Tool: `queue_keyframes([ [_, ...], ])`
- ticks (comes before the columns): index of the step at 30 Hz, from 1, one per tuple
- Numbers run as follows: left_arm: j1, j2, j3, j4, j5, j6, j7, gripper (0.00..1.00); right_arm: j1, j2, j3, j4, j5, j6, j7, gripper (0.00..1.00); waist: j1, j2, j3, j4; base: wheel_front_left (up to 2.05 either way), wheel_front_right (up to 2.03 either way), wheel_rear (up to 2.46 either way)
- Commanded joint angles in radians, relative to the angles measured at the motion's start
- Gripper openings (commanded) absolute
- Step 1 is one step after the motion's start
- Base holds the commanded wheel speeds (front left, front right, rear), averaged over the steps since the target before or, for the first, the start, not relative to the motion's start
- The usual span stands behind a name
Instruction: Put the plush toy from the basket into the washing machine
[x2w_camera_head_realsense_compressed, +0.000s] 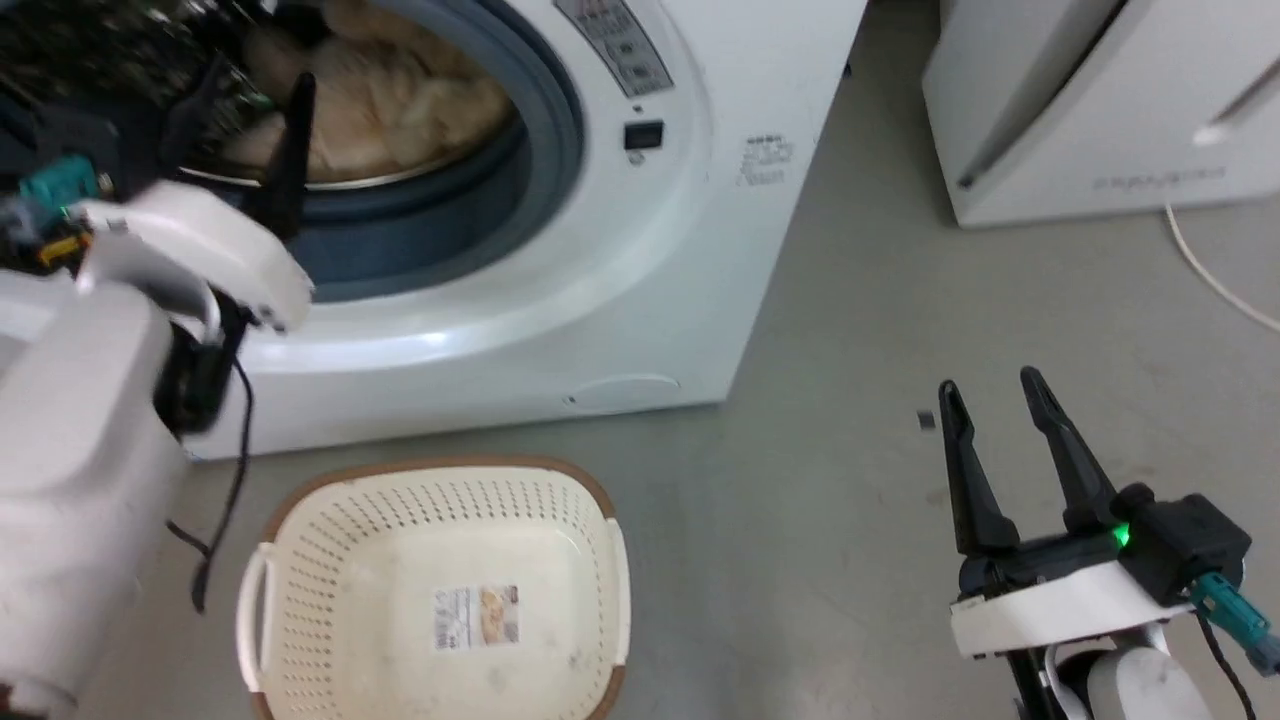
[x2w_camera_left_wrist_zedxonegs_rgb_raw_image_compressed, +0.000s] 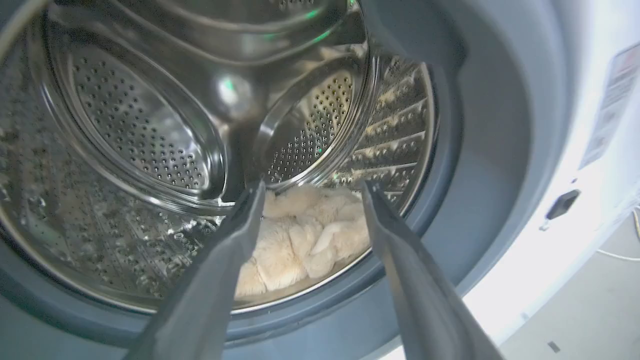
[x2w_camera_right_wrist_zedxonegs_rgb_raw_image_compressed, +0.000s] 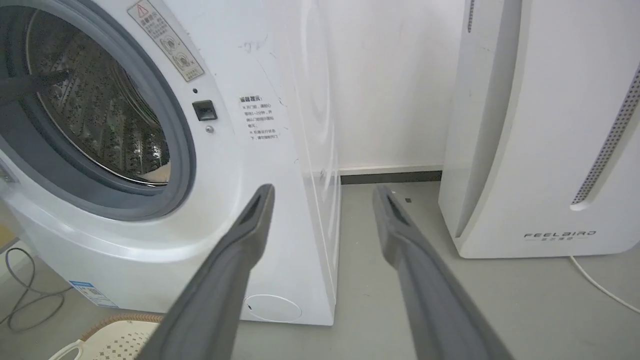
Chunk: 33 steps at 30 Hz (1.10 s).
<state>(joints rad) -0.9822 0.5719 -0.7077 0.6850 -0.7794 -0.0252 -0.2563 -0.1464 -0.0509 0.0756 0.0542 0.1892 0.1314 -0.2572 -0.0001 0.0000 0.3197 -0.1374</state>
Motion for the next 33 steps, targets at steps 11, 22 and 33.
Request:
queue_keyframes([
  [11, 0.565, -0.06, 0.249, -0.463, 0.166, 0.174, -0.005, 1.0, 0.101, 0.001, -0.007, -0.006, -0.014, -0.001, -0.005, 1.0, 0.0001, 0.0, -0.235, 0.116, 0.0, 0.0, 0.0],
  [22, 0.861, -0.13, 0.301, -0.586, 0.216, 0.247, -0.005, 1.0, 0.186, 0.001, -0.007, -0.005, -0.011, -0.001, -0.005, 1.0, 0.0001, 0.0, -0.32, 0.156, 0.0, 0.0, 0.0],
  [33, 1.008, -0.191, 0.365, -0.631, 0.304, 0.245, -0.005, 1.0, 0.222, 0.001, -0.003, -0.008, -0.001, -0.001, -0.005, 1.0, 0.0001, 0.0, -0.336, 0.164, 0.0, 0.0, 0.0],
])
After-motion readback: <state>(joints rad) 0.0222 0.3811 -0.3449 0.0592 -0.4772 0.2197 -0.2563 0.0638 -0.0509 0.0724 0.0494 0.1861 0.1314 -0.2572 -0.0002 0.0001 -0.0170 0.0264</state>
